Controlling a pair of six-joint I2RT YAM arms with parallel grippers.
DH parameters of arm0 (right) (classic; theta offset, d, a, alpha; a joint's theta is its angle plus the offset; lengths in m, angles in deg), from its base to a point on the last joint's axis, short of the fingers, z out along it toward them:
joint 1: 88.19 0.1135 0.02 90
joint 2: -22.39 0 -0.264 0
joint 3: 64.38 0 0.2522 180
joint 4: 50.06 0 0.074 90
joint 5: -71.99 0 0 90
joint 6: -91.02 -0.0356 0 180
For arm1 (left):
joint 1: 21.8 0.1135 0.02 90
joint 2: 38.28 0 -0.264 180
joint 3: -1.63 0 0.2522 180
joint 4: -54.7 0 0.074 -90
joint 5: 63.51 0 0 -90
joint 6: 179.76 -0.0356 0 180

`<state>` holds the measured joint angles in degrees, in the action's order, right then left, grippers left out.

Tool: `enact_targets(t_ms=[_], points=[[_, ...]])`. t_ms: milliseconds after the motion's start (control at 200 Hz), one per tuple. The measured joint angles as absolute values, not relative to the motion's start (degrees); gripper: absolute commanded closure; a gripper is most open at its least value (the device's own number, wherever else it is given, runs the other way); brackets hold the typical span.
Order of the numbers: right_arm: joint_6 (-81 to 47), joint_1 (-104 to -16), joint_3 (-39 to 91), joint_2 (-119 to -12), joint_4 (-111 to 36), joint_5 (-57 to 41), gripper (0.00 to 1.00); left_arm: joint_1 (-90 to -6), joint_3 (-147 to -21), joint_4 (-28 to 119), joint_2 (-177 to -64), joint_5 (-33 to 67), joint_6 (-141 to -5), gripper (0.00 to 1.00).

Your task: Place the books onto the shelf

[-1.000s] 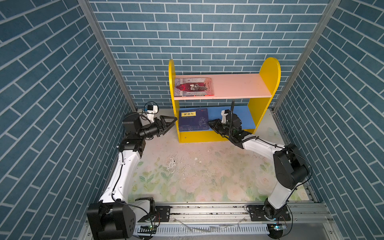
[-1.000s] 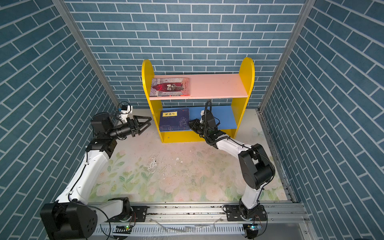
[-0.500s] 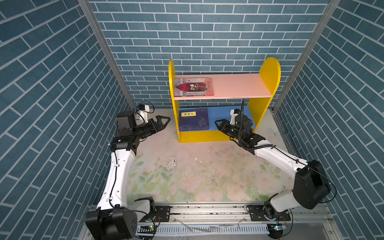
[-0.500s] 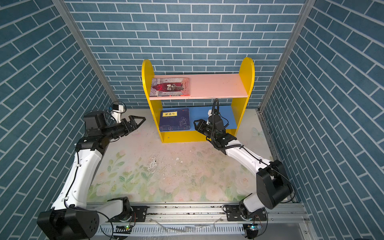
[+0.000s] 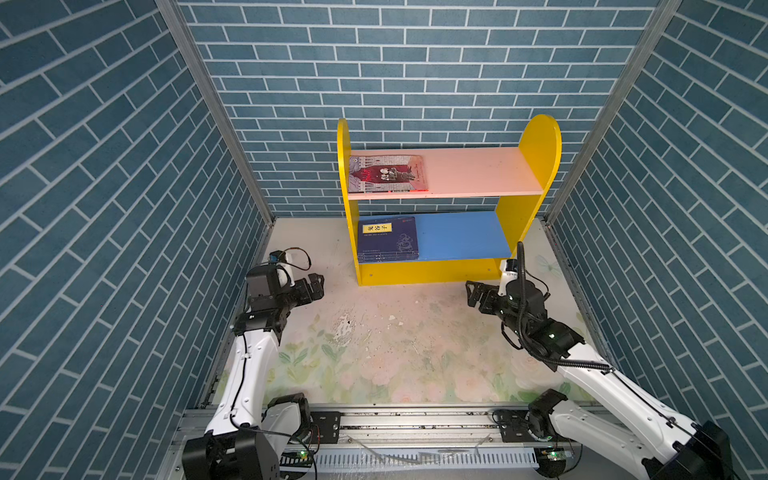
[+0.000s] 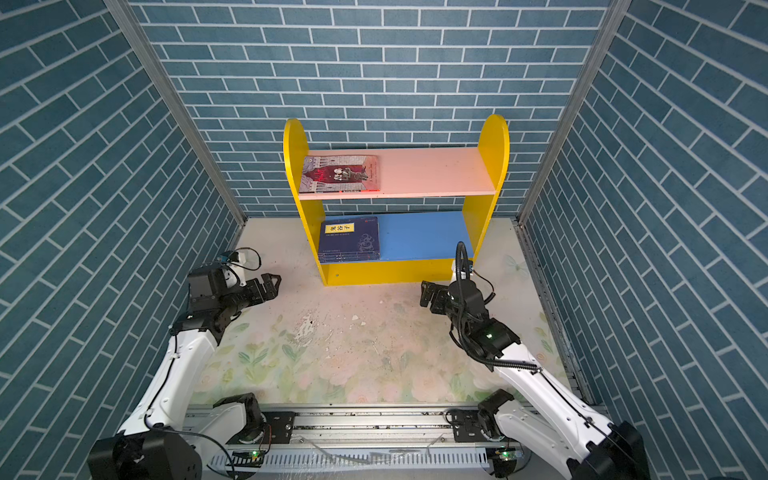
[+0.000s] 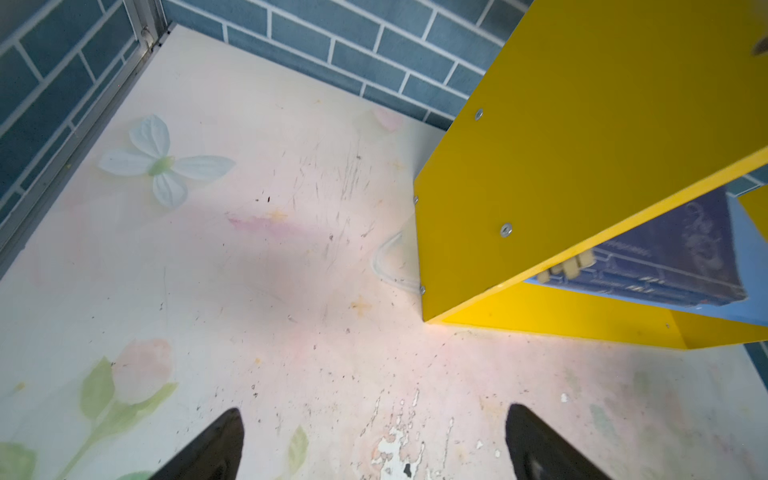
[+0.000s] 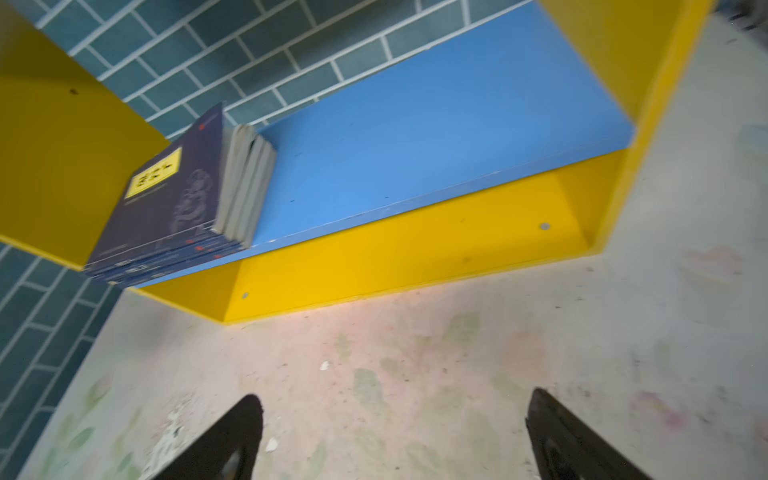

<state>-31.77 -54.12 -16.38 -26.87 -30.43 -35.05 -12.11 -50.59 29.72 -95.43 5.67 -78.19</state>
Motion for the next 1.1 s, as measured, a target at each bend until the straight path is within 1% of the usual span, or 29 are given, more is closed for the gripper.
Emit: enact_targets(t_ms=[110,210,285,390,475,540,630,730,865,1020,1100], points=[[-27.25,-54.45,-21.78,-23.63,-33.51,-46.77,0.01,-12.02,-45.03,38.33,-96.83,5.89,-80.0,0.0],[-20.47,-56.18,-26.48,-21.67,-39.41,-55.99,0.01,-11.91,-41.38,47.25,-101.33,5.45,-81.75,0.0],[-15.77,-58.85,-30.26,-19.96,-44.68,-58.79,0.01,-11.91,-38.85,54.35,-105.24,4.55,-82.91,0.0],[-12.08,-64.53,-35.88,-18.52,-53.16,-59.86,0.01,-11.89,-36.12,64.34,-111.91,3.5,-84.13,0.0],[-10.44,-69.86,-40.42,-20.18,-61.0,-58.9,0.01,-11.63,-34.94,71.79,-117.0,2.52,-84.68,0.0],[-9.56,-75.19,-41.82,-24.75,-66.01,-56.47,0.01,-11.19,-35.13,74.77,-119.58,1.62,-85.07,0.0],[-8.95,-80.46,-42.04,-34.96,-74.71,-52.91,0.01,-10.4,-34.61,80.89,-121.33,1.01,-85.34,0.0],[-7.9,-82.89,-42.13,-46.39,-84.81,-49.28,0.01,-9.44,-31.79,90.59,-123.05,-0.28,-85.36,0.0],[-7.05,-86.36,-42.0,-60.11,-96.94,-43.4,0.01,-9.22,-29.91,95.86,-124.48,-1.74,-85.53,0.0],[-6.92,-89.93,-39.4,-63.26,-98.71,-34.59,0.01,-9.31,-27.09,104.03,-124.56,-1.94,-85.84,0.0],[-6.92,-90.65,-37.76,-65.36,-100.85,-31.47,0.01,-10.32,-24.12,109.37,-125.72,-0.26,-86.54,0.0]])
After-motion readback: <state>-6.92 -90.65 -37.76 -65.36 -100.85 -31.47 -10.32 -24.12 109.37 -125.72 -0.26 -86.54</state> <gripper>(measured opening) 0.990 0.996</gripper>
